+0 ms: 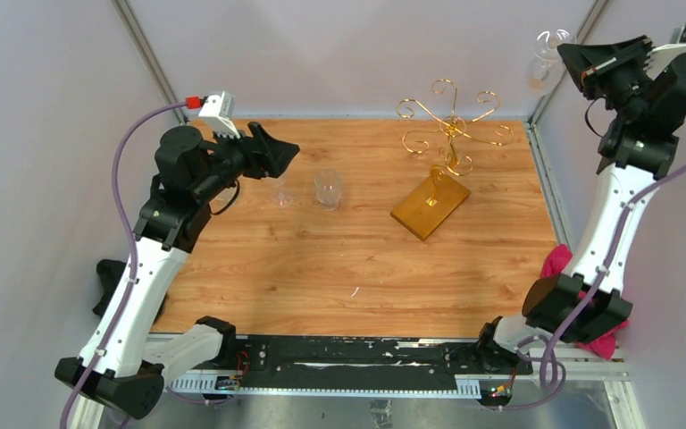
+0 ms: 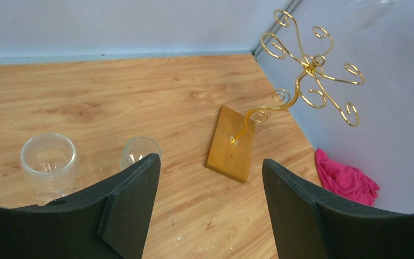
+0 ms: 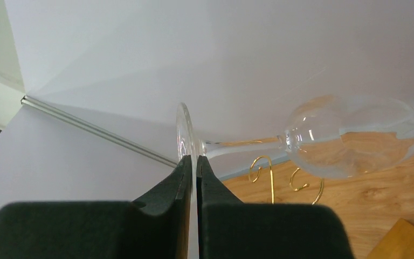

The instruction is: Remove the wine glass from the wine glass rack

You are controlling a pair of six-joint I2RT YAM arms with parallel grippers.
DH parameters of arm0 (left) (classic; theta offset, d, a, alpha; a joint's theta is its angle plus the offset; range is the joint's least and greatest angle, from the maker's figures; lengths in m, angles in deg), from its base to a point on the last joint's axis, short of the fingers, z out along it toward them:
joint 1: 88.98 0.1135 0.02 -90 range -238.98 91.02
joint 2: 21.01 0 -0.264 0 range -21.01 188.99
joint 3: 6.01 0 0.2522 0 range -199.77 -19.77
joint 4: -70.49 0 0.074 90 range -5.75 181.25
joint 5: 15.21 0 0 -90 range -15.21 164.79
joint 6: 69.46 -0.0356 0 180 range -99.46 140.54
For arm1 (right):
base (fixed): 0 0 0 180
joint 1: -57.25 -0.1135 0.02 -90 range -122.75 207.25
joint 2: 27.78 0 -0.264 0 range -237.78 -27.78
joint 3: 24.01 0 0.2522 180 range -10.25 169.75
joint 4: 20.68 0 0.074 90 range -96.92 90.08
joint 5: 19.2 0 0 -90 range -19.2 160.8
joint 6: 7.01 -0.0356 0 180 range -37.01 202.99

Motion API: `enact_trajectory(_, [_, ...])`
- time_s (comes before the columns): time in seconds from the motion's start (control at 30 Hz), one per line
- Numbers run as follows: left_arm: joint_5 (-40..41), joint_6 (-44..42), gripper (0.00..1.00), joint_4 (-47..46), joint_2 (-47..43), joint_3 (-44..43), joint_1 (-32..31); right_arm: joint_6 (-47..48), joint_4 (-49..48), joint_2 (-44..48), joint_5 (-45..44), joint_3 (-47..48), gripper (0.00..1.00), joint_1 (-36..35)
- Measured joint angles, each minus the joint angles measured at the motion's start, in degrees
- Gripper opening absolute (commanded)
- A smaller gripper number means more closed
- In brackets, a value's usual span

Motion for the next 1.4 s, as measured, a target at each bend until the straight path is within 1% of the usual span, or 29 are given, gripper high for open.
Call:
enact_trajectory(0.17, [-1.07, 0.85, 0.74, -1.44, 2.27, 1.05, 0.0, 4.33, 4.39, 10.4, 0.63, -2.16, 0.0, 1.38])
enact_trajectory(0.27, [-1.84, 1.36, 0.74, -2.32, 2.95, 1.68, 0.0, 5.84, 5.57, 17.57, 1.03, -4.48, 0.0, 1.38])
enact_trajectory(0.4, [-2.64, 1.88, 0.75, -3.5, 3.1, 2.03, 0.0, 6.49, 6.78, 24.85, 1.84, -7.76, 0.0, 1.38])
enact_trajectory(0.6, [-4.15, 3.06, 0.75, -5.88, 3.3, 3.34, 0.0, 6.54, 9.79, 32.09, 3.8, -10.95, 0.0, 1.31])
enact_trajectory(0.8, [-5.2, 4.07, 0.74, -7.19, 3.52, 3.87, 0.0, 5.38, 12.31, 37.94, 5.88, -15.19, 0.0, -2.58])
enact_trajectory(1.1, [-7.13, 6.64, 0.75, -10.67, 3.76, 4.0, 0.0, -5.38, 5.09, 41.31, 9.94, -18.97, 0.0, -11.28])
enact_trajectory(1.2, [-8.39, 7.52, 0.77, -12.76, 3.76, 4.5, 0.0, -9.84, -0.07, 42.21, 10.97, -20.92, 0.0, -13.6])
enact_trajectory(1.3, [-11.26, 9.01, 0.78, -16.94, 3.78, 5.68, -0.02, -16.02, -7.82, 43.34, 12.04, -25.03, 0.0, -16.0])
enact_trajectory(1.4, [-14.1, 10.56, 0.79, -21.05, 4.33, 5.99, -0.04, -20.35, -13.4, 43.43, 12.55, -27.28, 0.0, -17.55])
